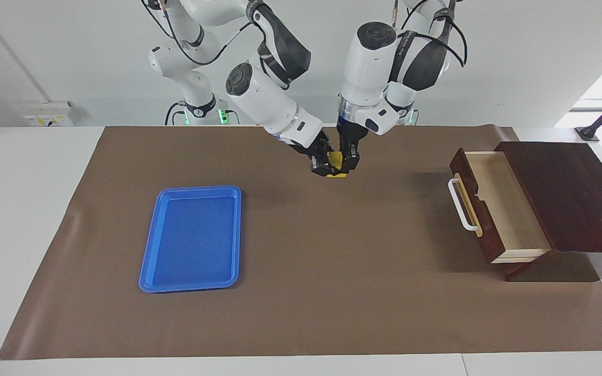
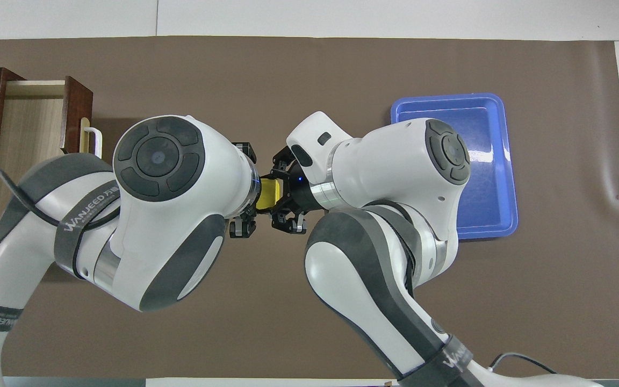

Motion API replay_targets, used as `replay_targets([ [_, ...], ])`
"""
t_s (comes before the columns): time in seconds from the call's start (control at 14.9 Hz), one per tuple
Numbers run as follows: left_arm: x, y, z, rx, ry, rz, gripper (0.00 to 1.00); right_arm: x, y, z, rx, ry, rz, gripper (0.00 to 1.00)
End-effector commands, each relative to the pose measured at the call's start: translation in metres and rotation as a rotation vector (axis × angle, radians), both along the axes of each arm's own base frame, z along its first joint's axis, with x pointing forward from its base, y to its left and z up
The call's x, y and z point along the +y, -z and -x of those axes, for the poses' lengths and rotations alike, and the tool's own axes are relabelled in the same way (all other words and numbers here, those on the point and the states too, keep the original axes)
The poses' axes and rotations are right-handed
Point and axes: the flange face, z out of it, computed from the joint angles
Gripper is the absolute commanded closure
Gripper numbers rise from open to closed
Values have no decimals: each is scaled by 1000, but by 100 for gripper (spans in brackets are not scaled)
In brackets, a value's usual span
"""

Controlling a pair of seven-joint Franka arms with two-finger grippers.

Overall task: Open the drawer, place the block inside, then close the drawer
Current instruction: 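Grasp the block with the left gripper while the right gripper releases it, then lower the block into the drawer with the left gripper while the right gripper withdraws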

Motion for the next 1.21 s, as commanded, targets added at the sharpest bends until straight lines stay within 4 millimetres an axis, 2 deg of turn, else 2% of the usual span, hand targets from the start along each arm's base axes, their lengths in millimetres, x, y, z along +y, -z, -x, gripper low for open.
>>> replay_targets([
  [0.0, 1, 1, 9, 2, -20, 14, 100, -1, -4, -5, 0, 35, 3, 100],
  [0.27, 1, 1, 9, 2, -20, 14, 100, -4, -3, -6, 10, 39, 3, 100],
  [0.34, 1, 1, 9, 0, -20, 15, 100, -4, -4, -6, 13, 44, 2, 81],
  [0.4, 2, 0, 8, -1, -20, 16, 100, -5, -4, -6, 20, 46, 4, 1],
  [0.67, 7, -5, 6, -5, -23, 18, 100, -9, -3, -8, 25, 50, 5, 0],
  [0.81, 17, -12, 1, -11, -33, 19, 100, -12, -7, -8, 28, 50, 3, 0],
  [1.01, 74, -36, -18, -14, -34, 9, 100, -23, -6, -13, 44, 53, 7, 0],
  [1.14, 125, -61, -34, 2, -11, -8, 100, -25, -5, -13, 52, 54, 9, 0],
])
